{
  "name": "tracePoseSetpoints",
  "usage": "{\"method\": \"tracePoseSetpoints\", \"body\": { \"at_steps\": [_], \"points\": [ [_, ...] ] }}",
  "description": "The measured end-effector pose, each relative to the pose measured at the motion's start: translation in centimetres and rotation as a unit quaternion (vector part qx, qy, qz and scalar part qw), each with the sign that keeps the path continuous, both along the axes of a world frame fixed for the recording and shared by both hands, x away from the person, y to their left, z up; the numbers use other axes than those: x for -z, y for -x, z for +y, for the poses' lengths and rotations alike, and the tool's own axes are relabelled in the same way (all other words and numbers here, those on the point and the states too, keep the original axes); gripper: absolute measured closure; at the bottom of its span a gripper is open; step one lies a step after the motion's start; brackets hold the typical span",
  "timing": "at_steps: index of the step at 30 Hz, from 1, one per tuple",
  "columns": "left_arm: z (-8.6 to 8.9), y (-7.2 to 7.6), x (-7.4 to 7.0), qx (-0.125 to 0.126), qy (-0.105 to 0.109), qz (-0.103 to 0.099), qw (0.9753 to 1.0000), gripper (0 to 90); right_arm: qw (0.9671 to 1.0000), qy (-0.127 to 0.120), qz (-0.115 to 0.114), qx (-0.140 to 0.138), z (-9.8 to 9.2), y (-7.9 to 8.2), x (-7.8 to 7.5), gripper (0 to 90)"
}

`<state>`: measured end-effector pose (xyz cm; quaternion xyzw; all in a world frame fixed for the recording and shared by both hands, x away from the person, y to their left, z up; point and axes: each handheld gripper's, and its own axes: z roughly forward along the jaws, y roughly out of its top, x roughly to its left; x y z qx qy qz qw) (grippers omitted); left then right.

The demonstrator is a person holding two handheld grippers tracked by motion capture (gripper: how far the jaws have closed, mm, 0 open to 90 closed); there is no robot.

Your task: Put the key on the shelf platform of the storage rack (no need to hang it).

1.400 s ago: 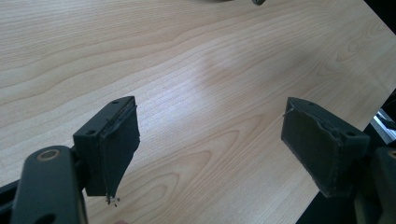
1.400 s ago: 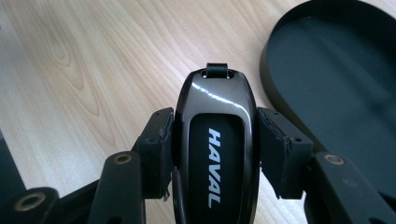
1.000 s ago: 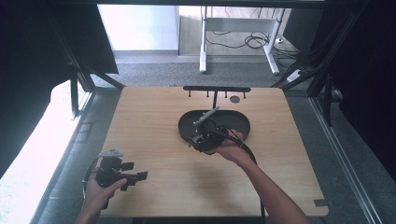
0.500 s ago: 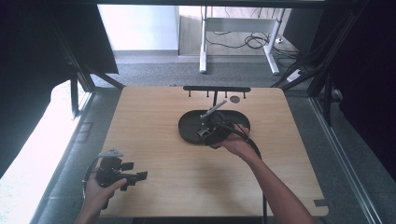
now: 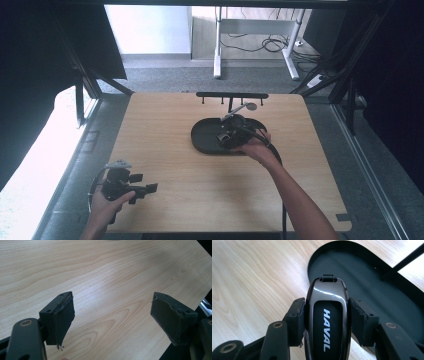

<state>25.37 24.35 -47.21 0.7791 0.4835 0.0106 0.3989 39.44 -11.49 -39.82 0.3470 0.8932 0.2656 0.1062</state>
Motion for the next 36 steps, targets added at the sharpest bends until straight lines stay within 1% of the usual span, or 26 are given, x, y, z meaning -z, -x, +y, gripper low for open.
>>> {"method": "tracePoseSetpoints", "body": {
  "at_steps": [14,18,26,29,36],
  "points": [
    [0.1,0.0,0.0,-0.001,0.0,-0.002,1.0,19.6,0.9996,0.008,-0.006,0.025,-0.7,-2.5,0.2,49.4],
    [0.1,0.0,0.0,-0.002,0.0,-0.002,1.0,19.5,0.9993,0.005,-0.005,0.038,-1.0,-3.3,0.3,49.4],
    [0.1,0.0,0.0,-0.002,0.0,-0.001,1.0,19.5,0.9982,0.006,-0.004,0.059,-1.7,-4.6,1.0,49.4],
    [0.1,0.0,0.0,-0.001,0.001,-0.001,1.0,19.5,0.9977,0.002,0.003,0.068,-2.0,-5.1,1.3,49.4],
    [0.1,0.0,0.0,-0.001,0.0,-0.001,1.0,19.5,0.9961,0.004,0.003,0.088,-2.4,-6.2,2.0,49.4]
  ]
}}
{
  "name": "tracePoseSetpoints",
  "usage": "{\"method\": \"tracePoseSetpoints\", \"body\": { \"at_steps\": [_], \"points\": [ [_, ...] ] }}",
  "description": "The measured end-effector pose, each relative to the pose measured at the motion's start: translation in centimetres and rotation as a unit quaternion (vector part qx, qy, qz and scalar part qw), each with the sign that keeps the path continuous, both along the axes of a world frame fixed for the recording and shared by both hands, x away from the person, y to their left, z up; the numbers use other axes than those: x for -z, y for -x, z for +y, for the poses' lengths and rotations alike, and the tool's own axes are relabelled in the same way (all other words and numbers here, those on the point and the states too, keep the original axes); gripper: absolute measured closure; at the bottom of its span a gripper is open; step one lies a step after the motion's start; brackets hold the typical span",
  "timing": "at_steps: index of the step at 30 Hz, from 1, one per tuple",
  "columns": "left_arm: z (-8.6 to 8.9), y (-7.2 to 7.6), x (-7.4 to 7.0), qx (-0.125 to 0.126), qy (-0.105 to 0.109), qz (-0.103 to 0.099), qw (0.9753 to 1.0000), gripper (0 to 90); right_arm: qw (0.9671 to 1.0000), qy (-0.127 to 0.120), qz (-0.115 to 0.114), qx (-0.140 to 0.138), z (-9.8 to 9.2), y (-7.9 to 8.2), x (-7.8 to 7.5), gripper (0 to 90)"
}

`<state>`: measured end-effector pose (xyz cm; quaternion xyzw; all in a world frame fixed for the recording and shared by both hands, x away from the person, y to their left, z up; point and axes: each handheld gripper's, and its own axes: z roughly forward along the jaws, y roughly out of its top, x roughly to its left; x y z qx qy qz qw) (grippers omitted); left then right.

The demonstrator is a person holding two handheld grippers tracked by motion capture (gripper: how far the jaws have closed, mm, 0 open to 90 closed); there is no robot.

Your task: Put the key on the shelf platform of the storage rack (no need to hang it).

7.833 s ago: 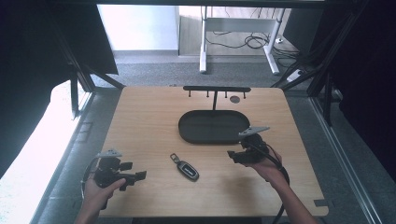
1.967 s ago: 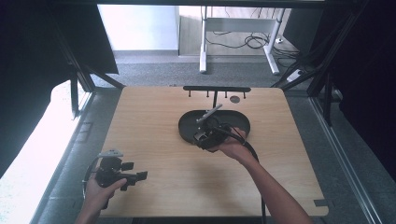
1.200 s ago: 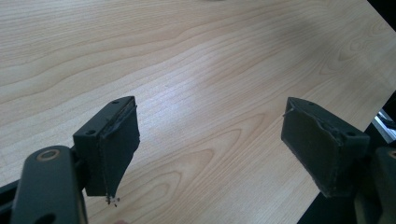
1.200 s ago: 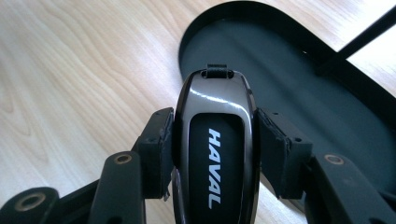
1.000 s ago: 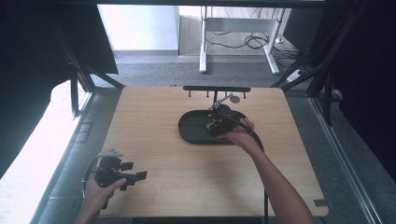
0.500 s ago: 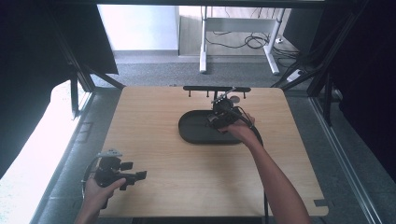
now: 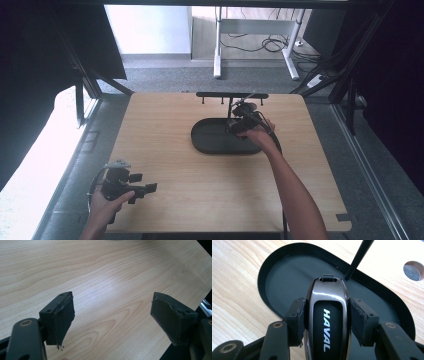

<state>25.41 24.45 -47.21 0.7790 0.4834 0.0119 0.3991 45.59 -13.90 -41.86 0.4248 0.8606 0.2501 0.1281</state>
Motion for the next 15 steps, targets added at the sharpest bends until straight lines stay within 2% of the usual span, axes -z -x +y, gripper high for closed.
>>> {"method": "tracePoseSetpoints", "body": {
  "at_steps": [9,15],
  "points": [
    [0.1,0.0,0.0,-0.001,0.002,0.001,1.0,19.6,0.9998,0.016,0.004,0.01,0.5,-1.1,1.5,49.4],
    [0.1,0.0,0.0,0.0,0.001,0.001,1.0,19.5,0.9998,0.011,0.006,0.018,0.5,-1.6,2.5,49.4]
  ]
}}
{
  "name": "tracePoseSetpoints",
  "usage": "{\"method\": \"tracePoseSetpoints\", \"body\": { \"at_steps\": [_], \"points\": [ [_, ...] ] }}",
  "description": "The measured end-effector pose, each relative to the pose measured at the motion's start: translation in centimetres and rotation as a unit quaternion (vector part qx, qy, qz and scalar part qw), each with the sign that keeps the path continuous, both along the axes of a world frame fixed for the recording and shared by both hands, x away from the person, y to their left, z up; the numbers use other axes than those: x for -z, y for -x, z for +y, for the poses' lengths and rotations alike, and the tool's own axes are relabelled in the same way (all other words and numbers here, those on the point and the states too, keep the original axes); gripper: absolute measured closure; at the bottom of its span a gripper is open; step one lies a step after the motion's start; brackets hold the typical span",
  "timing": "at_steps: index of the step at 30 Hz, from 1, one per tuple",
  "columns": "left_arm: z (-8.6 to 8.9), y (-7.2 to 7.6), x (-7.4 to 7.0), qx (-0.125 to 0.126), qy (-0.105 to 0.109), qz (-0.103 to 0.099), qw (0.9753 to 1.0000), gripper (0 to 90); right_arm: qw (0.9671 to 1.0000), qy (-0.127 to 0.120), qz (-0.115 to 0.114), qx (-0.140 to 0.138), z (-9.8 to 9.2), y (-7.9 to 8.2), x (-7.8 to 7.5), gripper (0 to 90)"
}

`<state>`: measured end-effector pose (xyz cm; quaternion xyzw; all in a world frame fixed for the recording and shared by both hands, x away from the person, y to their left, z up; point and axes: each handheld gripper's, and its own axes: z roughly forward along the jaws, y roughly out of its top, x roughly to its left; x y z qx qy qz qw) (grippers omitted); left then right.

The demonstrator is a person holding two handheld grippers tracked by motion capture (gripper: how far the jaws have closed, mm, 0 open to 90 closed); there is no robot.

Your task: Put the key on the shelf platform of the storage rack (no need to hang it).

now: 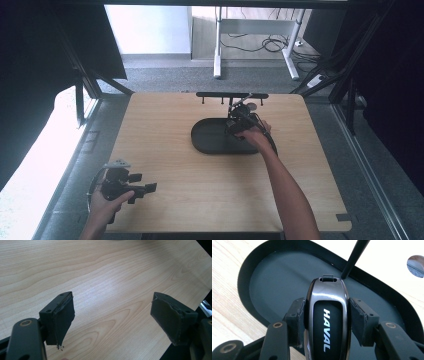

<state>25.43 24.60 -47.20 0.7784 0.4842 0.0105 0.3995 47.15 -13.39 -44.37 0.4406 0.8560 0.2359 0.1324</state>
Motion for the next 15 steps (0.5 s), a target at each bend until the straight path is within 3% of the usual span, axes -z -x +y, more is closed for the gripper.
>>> {"method": "tracePoseSetpoints", "body": {
  "at_steps": [15],
  "points": [
    [-0.1,0.0,0.1,0.002,-0.002,0.001,1.0,19.6,0.9998,0.013,0.012,-0.001,0.6,-0.2,3.1,49.3]
  ]
}}
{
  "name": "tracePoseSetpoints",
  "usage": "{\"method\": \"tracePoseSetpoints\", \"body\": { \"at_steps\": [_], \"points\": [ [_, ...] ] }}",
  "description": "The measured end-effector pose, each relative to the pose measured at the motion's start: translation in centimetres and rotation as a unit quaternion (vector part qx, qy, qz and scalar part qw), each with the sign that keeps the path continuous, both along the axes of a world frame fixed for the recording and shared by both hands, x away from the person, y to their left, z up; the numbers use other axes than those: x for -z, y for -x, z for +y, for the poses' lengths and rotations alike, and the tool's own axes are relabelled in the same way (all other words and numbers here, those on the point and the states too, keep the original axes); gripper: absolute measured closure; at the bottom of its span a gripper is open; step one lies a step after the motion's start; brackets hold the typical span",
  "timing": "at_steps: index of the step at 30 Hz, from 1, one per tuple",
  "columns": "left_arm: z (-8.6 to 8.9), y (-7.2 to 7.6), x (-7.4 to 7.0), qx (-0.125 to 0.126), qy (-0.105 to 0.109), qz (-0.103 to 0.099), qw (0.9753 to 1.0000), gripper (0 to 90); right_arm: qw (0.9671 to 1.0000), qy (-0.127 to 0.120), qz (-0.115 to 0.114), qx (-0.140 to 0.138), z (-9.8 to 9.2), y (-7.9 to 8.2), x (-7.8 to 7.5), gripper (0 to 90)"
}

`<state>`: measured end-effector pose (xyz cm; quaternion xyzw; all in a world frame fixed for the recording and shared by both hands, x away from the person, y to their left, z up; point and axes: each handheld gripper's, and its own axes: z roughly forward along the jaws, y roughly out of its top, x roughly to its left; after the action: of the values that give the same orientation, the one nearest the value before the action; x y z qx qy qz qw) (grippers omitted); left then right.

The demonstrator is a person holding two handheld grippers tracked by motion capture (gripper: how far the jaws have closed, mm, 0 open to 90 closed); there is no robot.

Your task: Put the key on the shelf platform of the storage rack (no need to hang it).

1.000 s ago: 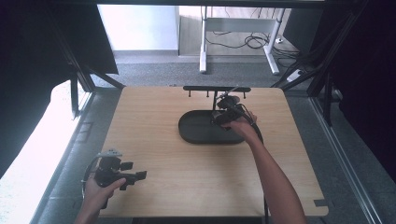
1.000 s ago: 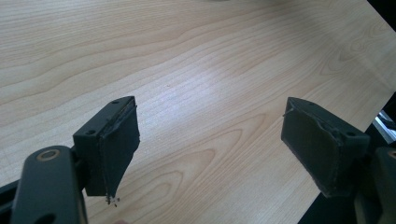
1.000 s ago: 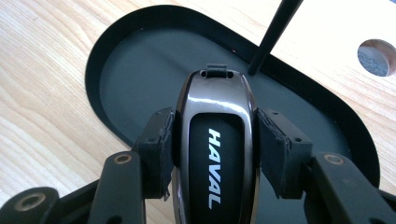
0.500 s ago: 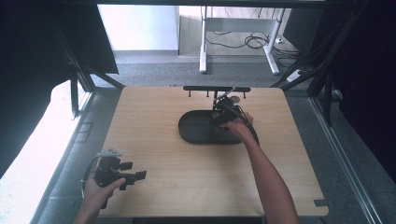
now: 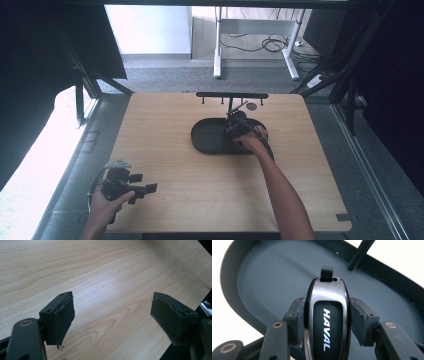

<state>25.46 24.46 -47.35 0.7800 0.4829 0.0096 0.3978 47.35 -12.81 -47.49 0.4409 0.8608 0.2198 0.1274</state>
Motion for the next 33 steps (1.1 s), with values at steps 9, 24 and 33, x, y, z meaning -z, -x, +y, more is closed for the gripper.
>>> {"method": "tracePoseSetpoints", "body": {
  "at_steps": [9,24,33],
  "points": [
    [-0.1,0.0,0.1,0.001,0.0,0.003,1.0,19.5,0.9997,0.023,0.011,-0.001,0.1,-0.2,1.8,49.2],
    [-0.2,0.0,0.1,0.004,-0.001,0.003,1.0,19.5,0.9994,0.028,0.02,0.004,-0.5,-0.3,3.5,45.9],
    [-0.2,0.0,0.1,0.004,-0.001,0.002,1.0,19.5,1.0,0.006,-0.003,0.001,-0.5,0.6,1.4,40.6]
  ]
}}
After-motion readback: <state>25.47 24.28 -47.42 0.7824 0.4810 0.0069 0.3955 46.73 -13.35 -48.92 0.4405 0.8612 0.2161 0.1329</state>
